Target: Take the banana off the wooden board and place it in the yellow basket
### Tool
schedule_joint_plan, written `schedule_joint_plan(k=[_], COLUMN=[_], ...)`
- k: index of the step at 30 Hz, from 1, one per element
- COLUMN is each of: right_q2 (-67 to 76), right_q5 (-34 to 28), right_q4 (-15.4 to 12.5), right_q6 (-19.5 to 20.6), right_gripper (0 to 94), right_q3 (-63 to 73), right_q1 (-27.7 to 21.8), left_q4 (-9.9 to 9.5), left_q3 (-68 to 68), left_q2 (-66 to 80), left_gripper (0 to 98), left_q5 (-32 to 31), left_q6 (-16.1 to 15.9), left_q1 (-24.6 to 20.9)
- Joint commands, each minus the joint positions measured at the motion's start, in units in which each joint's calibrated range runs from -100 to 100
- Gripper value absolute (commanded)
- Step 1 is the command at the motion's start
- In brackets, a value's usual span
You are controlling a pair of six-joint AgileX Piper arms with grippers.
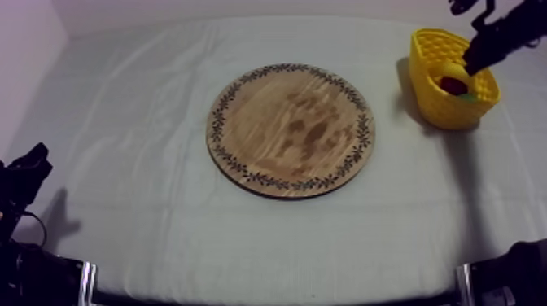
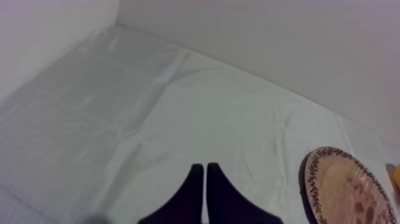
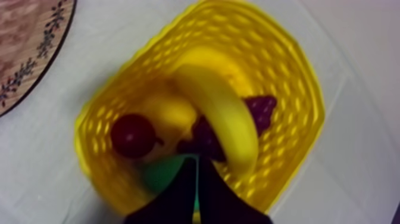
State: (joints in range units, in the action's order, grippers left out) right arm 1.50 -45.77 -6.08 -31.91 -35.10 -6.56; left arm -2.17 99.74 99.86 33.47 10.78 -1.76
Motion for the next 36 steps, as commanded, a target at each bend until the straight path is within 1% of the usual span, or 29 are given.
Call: schedule_joint_plan(k=[1,4,7,13,18,23,26,29,32,36], right_q2=[5.75,11.40,17.00,28.54,41.71,57.68,65.29,71.72,77.60,84.50], right_q5=[0.79,2.53,4.63,9.88,10.12,6.36,2.66,0.78,-0.24,-1.17], right_q4=[-3.00,-5.59,-7.42,-9.02,-10.68,-9.14,-8.67,-7.78,-6.05,-3.14], right_q6=[-0.97,-1.05,-0.72,-0.07,-0.89,1.17,1.61,2.68,4.91,8.91], right_gripper=[0.9,0.8,0.7,0.7,0.7,0.7,0.7,0.7,0.7,0.7], right_q3=[-9.19,-16.21,-22.89,-36.23,-45.34,-52.08,-53.83,-55.29,-56.31,-57.05], right_q1=[-0.67,-1.59,-2.08,-1.33,-2.50,-2.16,-2.71,-2.82,-1.58,1.65], left_q4=[0.00,0.00,0.00,0.00,0.00,0.00,0.00,0.00,0.00,0.00], left_q3=[0.04,0.04,0.04,0.04,0.04,0.04,0.04,0.04,0.04,0.04], left_q2=[-0.03,-0.03,-0.03,-0.03,-0.03,-0.03,-0.03,-0.03,-0.03,-0.03], left_gripper=[0.1,0.1,0.1,0.1,0.1,0.1,0.1,0.1,0.1,0.1], left_q5=[0.00,0.00,0.00,0.00,0.00,0.00,0.00,0.00,0.00,0.00], left_q6=[-0.01,-0.01,-0.01,-0.04,-0.03,-0.01,-0.01,-0.01,-0.03,-0.02], left_q1=[-0.01,-0.01,-0.01,-0.01,-0.01,-0.01,-0.01,-0.01,-0.01,-0.01])
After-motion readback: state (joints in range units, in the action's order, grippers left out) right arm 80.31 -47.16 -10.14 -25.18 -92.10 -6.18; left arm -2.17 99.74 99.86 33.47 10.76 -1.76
